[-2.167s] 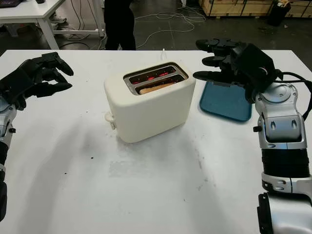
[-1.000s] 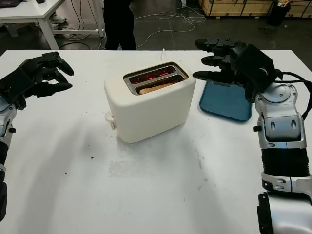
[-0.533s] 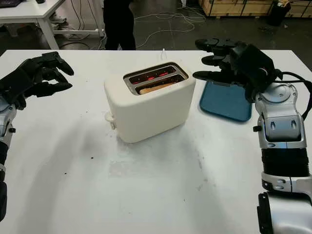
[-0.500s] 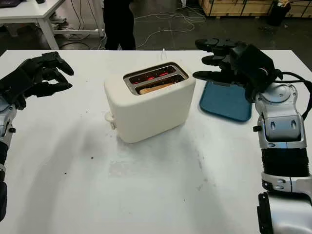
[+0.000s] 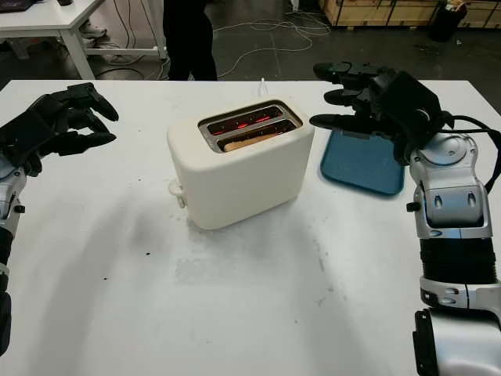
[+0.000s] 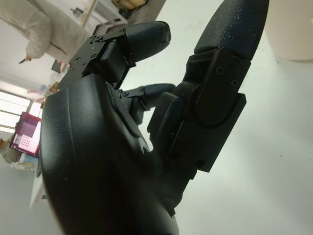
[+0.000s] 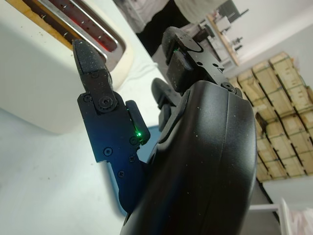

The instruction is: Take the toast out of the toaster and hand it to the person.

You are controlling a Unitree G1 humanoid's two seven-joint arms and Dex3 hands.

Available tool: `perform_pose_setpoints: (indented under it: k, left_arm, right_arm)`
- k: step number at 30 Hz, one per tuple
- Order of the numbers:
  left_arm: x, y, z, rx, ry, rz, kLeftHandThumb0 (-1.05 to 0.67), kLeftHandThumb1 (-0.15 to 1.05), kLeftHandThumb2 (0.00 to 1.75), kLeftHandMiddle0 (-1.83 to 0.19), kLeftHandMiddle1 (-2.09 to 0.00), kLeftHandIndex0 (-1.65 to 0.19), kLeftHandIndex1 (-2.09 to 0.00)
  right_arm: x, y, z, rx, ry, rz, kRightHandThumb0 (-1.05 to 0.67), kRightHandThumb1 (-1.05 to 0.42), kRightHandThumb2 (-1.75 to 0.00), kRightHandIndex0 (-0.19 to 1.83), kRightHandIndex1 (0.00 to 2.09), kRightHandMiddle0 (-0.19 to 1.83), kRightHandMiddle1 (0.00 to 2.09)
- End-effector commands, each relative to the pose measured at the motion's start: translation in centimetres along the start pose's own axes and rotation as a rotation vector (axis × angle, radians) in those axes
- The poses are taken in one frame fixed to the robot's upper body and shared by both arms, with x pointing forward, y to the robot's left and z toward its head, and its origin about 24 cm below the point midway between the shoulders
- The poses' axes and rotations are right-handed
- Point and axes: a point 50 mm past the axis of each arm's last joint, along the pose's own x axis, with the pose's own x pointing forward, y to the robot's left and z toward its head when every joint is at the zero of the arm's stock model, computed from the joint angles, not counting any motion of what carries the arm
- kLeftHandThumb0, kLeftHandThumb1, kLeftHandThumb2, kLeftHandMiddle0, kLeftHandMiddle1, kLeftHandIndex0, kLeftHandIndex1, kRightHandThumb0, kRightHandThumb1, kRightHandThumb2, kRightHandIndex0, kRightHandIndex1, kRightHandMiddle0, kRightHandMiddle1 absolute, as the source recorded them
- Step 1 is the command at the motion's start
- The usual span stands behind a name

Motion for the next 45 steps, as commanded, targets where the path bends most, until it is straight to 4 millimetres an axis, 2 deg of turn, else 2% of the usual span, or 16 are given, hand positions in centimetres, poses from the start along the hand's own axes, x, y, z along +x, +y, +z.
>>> perform_pose_setpoints:
  k: [1,20,35,45]
  left_arm:
    - [0.26,0.38,0.68,0.002,-0.029,0.015,-1.05,0.83,0.0,-0.34,-1.59,-0.37,-1.48]
    - [0.19,0.4,0.62,0.006,-0.025,0.016,-1.05,0.83,0.0,-0.34,-1.59,-0.38,-1.47]
    - [0.16,0.34,0.55,0.005,-0.021,0.021,-1.05,0.83,0.0,-0.34,-1.59,-0.39,-1.46]
    - [0.14,0.33,0.52,0.01,-0.02,0.02,-1.05,0.84,0.0,-0.34,-1.59,-0.39,-1.46]
  right_arm:
    - [0.0,-0.23,0.3,-0.006,-0.013,-0.008,-0.49,-0.75,0.0,0.17,0.67,0.5,0.01]
    - [-0.03,-0.24,0.3,-0.013,-0.015,-0.006,-0.5,-0.76,0.0,0.17,0.65,0.49,0.0]
    - [-0.01,-0.13,0.34,-0.002,0.003,-0.014,-0.41,-0.76,0.0,0.17,0.64,0.5,0.01]
    - [0.0,-0.04,0.44,-0.015,0.003,-0.018,-0.43,-0.75,0.0,0.2,0.63,0.5,0.01]
